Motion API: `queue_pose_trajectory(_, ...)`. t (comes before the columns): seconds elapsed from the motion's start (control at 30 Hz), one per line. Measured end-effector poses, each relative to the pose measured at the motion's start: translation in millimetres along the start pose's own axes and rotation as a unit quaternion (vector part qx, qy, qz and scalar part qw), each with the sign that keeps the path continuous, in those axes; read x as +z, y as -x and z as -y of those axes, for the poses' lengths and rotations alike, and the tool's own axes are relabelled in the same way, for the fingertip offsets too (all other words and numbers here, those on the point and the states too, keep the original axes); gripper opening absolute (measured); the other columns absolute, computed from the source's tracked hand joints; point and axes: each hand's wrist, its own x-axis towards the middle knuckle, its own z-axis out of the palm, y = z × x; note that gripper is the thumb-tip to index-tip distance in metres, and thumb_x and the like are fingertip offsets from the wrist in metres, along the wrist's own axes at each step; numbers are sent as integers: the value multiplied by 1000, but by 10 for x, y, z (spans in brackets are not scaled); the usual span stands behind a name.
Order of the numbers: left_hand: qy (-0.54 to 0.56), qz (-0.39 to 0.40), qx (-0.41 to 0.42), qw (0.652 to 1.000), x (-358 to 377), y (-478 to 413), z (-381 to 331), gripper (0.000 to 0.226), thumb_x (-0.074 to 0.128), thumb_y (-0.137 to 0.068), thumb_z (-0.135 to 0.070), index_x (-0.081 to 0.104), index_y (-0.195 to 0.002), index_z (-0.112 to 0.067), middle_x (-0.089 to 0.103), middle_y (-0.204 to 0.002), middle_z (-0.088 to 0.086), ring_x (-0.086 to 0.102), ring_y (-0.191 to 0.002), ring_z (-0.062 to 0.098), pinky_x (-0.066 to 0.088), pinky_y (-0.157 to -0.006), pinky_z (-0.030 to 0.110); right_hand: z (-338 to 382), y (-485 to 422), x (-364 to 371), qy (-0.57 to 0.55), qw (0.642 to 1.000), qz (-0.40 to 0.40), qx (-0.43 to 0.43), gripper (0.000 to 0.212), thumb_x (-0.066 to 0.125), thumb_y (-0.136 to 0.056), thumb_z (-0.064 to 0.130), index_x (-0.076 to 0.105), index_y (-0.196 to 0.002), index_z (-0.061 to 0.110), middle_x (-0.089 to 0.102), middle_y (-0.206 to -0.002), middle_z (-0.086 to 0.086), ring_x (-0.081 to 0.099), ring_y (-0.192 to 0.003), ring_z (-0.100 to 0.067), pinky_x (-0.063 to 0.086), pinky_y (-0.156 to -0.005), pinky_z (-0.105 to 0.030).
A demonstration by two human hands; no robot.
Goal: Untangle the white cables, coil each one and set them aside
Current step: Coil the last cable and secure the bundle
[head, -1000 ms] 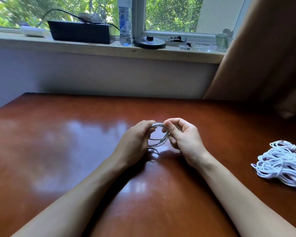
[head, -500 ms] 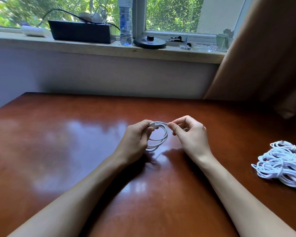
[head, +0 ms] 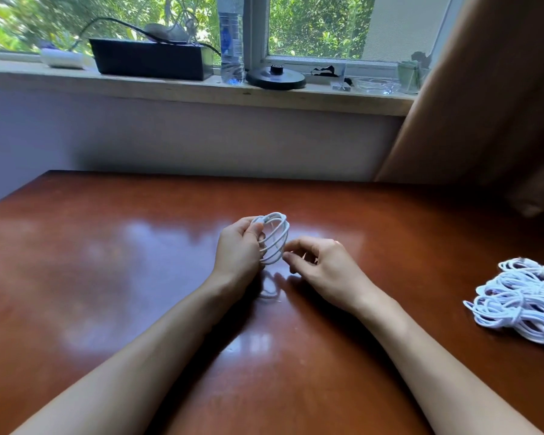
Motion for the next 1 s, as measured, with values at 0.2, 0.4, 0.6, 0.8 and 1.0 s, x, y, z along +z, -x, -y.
queue_pose_trajectory(0.2, 82, 26, -67, 994, -15, -26, -56, 24, 49, -105, -13, 73, -102, -11, 69, -91, 12, 62, -75, 17, 52, -65, 21, -41, 4, 80, 37, 999, -8, 9, 18, 66, -96, 17, 76, -111, 20, 63, -69, 23, 58, -60, 0, 42, -66, -14)
queue_pose_trajectory(0.4, 78, 3, -82, 994, -43, -65, 0, 25, 49, -105, -13, 72, -109, -5, 73, -104, 22, 67, -83, 26, 56, -75, 33, 4, 20, 98, 58, 998, 12, -11, 19, 66, -97, 23, 76, -113, 19, 78, -98, 7, 68, -81, -11, 53, -82, -28)
queue_pose_trajectory(0.6, 32, -48, -73, 996, -97, -116, 11, 26, 47, -105, -14, 70, -94, -12, 61, -59, -11, 55, -57, 12, 39, -45, 20, 44, 34, 183, 11, 999, -15, -38, 9, 69, -95, 16, 74, -101, 13, 75, -88, 0, 69, -78, -14, 54, -76, -31)
queue_pose_trajectory(0.8, -57, -60, -32, 996, -116, -122, 44, 33, 46, -105, -15, 65, -79, -17, 60, -59, -9, 57, -58, 14, 46, -59, 28, 69, 44, 206, 81, 990, -32, -115, 10, 68, -92, 23, 70, -94, 14, 66, -85, 6, 55, -77, -4, 44, -70, -22)
queue_pose_trajectory(1.0, -151, -56, 30, 987, -154, -121, 73, 27, 49, -100, -17, 73, -87, -19, 70, -72, -6, 65, -72, 23, 53, -70, 35, 112, 14, 208, 257, 929, -113, -240, 16, 61, -98, 23, 68, -91, 10, 59, -99, -5, 56, -87, -25, 52, -75, -39)
